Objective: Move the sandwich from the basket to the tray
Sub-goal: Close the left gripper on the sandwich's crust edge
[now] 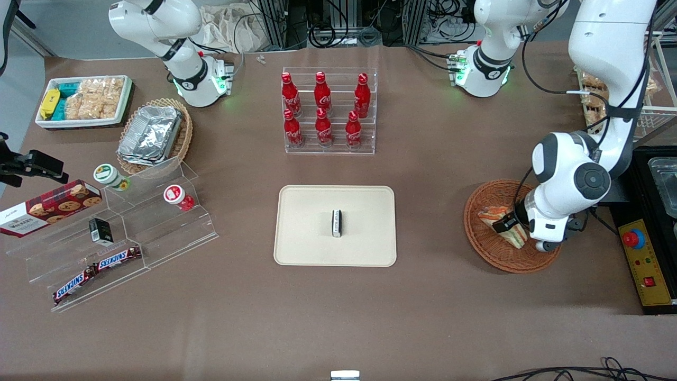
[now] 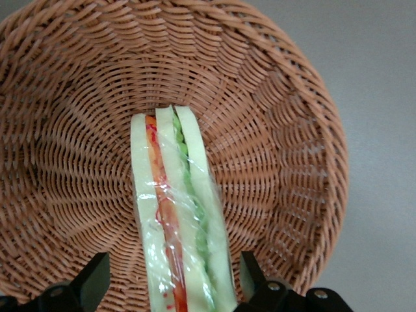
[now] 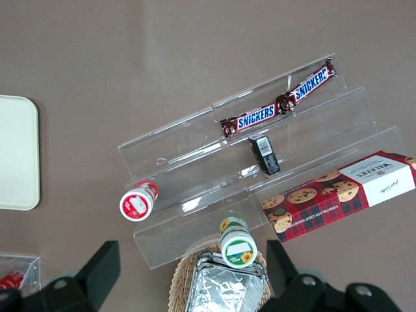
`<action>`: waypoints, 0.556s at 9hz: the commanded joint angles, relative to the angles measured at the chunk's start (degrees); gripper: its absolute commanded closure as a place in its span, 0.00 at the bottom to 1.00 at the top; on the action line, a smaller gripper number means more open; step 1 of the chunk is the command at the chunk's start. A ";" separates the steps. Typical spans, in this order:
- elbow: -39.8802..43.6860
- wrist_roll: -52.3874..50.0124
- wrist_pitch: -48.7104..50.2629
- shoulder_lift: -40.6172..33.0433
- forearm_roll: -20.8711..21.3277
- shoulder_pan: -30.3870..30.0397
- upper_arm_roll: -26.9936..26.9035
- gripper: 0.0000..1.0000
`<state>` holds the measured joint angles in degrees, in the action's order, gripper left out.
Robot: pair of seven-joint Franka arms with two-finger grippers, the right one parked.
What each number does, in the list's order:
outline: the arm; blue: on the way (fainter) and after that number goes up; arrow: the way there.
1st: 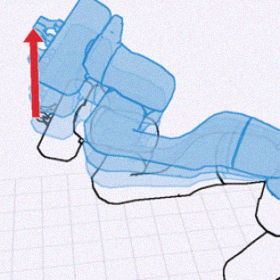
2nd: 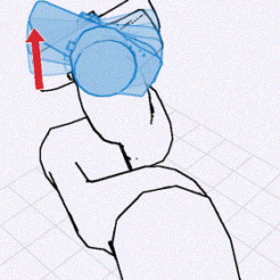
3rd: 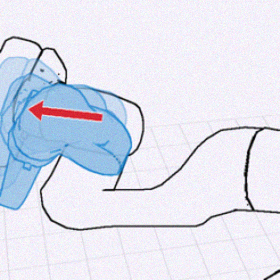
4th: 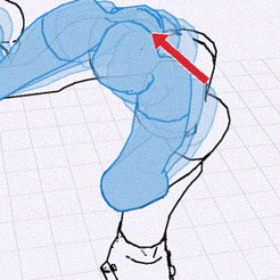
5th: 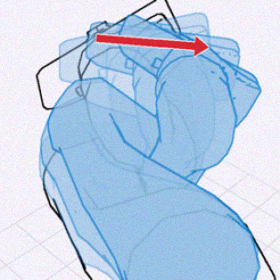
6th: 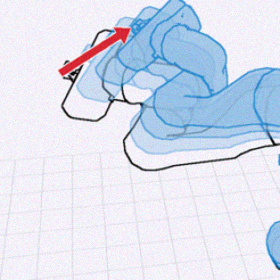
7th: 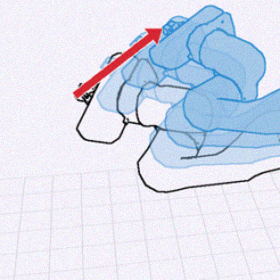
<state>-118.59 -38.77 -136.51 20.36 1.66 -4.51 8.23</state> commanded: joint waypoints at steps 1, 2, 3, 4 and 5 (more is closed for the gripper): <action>-1.56 -2.09 -1.83 -0.41 0.62 -0.59 0.47 0.25; -1.30 -4.45 -1.48 -0.33 0.62 -0.50 0.47 0.46; -0.69 -4.73 -0.78 -0.50 0.62 -0.24 0.56 0.63; 0.71 -4.65 2.97 -1.02 0.71 -0.07 0.73 0.78; 3.94 -4.38 9.27 -1.98 1.06 -0.06 0.91 0.83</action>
<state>-117.31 -41.83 -133.09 20.38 1.77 -4.64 8.76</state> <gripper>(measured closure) 0.678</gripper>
